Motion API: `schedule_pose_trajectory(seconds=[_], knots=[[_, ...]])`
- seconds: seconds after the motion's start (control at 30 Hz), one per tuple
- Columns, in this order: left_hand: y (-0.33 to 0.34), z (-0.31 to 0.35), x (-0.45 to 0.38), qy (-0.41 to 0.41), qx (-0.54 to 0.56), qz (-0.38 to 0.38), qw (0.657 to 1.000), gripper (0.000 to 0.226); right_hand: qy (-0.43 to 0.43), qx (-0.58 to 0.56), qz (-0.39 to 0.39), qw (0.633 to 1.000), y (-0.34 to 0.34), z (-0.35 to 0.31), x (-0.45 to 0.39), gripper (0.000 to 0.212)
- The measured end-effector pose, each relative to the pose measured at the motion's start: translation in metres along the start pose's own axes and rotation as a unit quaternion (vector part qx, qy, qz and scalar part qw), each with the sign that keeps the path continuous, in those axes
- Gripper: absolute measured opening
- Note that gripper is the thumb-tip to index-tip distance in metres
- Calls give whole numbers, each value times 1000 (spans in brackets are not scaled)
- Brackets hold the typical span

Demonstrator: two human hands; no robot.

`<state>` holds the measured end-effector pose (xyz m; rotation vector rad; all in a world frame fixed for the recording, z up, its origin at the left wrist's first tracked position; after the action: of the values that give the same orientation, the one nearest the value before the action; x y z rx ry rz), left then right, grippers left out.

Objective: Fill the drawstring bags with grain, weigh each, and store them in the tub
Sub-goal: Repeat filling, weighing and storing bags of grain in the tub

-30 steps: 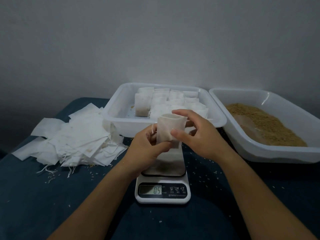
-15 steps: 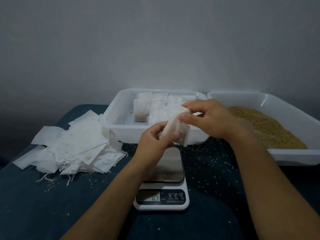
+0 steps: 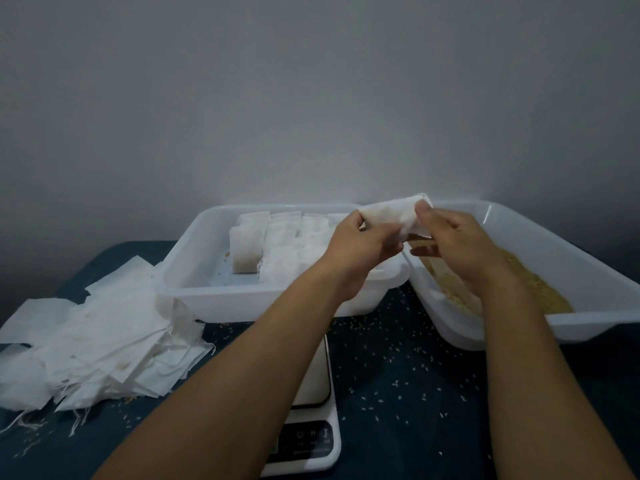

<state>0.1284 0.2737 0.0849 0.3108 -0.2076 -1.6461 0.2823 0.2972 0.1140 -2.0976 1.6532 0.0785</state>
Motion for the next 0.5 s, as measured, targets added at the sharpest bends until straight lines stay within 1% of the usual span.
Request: schedule_pose_trajectory(seconds=[0.07, 0.13, 0.2, 0.3, 0.33, 0.4, 0.5], knots=[[9, 3, -10, 15, -61, -5, 998, 28, 11, -17, 6, 1000, -7, 6, -1, 45], [16, 5, -19, 28, -99, -10, 995, 26, 21, -24, 15, 999, -14, 13, -3, 47], [20, 2, -27, 31, -119, -11, 992, 23, 43, 1, 46, 998, -27, 22, -5, 51], [23, -7, -38, 25, -135, -9, 990, 22, 92, 48, 109, 989, -48, 40, -4, 67], [24, -10, -41, 21, -142, -7, 990, 22, 102, 54, 122, 986, -53, 45, -4, 67], [26, -17, -47, 13, -150, -4, 989, 20, 112, 42, 123, 985, -55, 50, -3, 66], [32, -25, -52, 4, -153, -9, 988, 22, 144, 37, 87, 985, -51, 55, -1, 74]])
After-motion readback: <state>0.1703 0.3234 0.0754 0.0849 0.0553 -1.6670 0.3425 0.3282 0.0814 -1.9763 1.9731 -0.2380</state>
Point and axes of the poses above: each hand's wrist, its own x-axis away from the middle knuckle, its own y-axis out of the palm, z = x × y, the point moved 9 cm from there along -x, towards the middle knuckle, and after that the axes turned 5 degrees about -z, right-handed, at the moved point
